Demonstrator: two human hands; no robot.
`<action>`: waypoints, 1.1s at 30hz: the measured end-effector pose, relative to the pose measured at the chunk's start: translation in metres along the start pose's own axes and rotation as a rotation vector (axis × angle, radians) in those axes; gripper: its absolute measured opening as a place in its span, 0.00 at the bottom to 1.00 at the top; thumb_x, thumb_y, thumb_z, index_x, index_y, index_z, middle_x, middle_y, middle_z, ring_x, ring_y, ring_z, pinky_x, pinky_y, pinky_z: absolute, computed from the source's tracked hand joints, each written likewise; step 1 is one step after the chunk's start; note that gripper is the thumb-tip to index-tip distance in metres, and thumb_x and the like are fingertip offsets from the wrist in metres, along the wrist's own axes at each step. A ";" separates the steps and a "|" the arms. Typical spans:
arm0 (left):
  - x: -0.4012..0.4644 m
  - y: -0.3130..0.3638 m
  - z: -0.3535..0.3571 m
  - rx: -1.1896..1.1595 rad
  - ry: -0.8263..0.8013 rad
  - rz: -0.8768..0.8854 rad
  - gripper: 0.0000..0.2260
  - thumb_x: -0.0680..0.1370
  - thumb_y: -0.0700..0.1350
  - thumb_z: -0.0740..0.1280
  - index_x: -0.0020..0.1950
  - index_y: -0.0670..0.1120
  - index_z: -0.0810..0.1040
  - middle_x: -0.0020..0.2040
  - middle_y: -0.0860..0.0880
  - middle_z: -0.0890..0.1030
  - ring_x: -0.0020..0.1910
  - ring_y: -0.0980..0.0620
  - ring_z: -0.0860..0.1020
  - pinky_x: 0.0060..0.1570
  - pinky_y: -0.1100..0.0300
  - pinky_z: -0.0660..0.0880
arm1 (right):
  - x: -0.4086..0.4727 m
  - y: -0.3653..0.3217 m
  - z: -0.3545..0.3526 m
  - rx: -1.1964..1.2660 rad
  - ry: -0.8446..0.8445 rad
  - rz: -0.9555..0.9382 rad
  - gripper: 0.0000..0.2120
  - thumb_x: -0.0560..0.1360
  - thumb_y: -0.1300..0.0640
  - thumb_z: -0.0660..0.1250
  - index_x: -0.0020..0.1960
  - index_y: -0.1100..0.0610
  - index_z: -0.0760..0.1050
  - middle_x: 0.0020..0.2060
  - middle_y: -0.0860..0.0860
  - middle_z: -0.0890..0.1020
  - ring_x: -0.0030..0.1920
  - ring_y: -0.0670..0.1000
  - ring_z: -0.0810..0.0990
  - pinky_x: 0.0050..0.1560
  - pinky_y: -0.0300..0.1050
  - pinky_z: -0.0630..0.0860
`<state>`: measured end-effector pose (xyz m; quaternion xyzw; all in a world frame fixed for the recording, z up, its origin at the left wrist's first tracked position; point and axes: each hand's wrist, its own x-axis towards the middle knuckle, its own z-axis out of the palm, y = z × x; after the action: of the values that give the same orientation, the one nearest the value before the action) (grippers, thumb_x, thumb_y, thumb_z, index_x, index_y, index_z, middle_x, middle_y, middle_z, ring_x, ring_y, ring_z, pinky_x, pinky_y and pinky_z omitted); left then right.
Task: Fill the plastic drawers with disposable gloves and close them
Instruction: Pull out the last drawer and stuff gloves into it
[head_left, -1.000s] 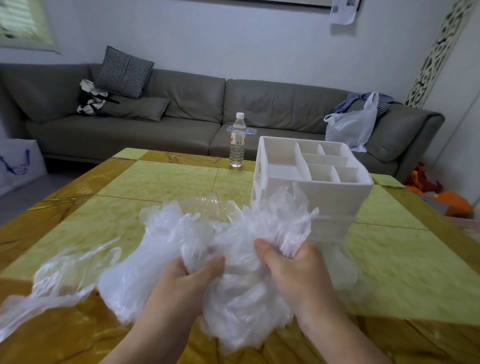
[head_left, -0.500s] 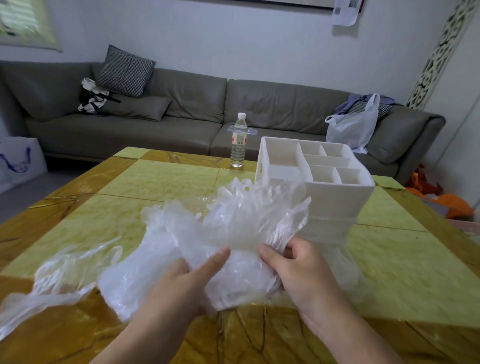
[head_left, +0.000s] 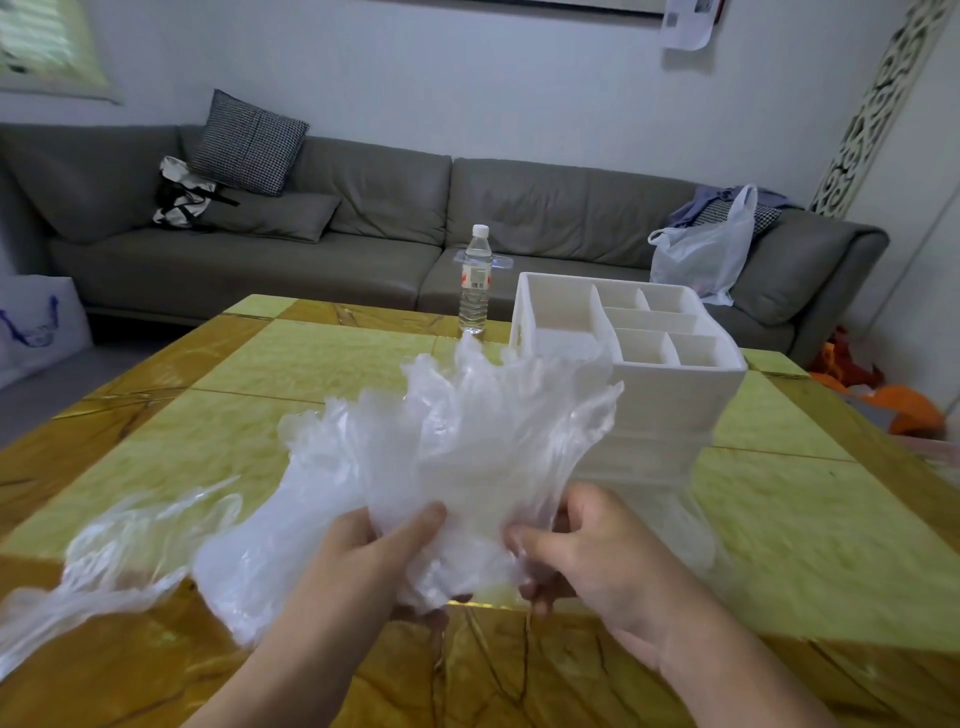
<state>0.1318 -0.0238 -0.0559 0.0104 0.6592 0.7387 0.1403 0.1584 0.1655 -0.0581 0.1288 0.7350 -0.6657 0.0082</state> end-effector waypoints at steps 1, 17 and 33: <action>0.000 0.000 -0.001 -0.055 0.027 -0.036 0.11 0.77 0.45 0.74 0.49 0.36 0.83 0.34 0.39 0.84 0.31 0.41 0.82 0.32 0.51 0.81 | 0.001 0.001 -0.001 -0.031 -0.005 -0.013 0.04 0.80 0.68 0.71 0.48 0.61 0.81 0.32 0.53 0.83 0.30 0.54 0.81 0.28 0.47 0.75; -0.008 -0.005 0.028 0.024 0.323 0.393 0.07 0.77 0.38 0.73 0.42 0.49 0.87 0.36 0.60 0.86 0.38 0.68 0.83 0.35 0.76 0.75 | -0.014 0.006 0.040 0.508 -0.073 0.090 0.14 0.74 0.55 0.79 0.58 0.58 0.87 0.53 0.61 0.88 0.47 0.58 0.88 0.46 0.54 0.82; 0.020 -0.010 0.006 -0.151 -0.105 0.005 0.23 0.69 0.40 0.81 0.56 0.27 0.80 0.49 0.27 0.83 0.46 0.31 0.85 0.36 0.50 0.84 | -0.002 -0.002 -0.057 -0.248 0.175 -0.158 0.02 0.79 0.58 0.75 0.49 0.56 0.86 0.43 0.50 0.90 0.46 0.52 0.89 0.56 0.60 0.84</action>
<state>0.1161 -0.0131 -0.0680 0.0402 0.5932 0.7852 0.1733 0.1687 0.2214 -0.0492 0.1262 0.8173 -0.5546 -0.0923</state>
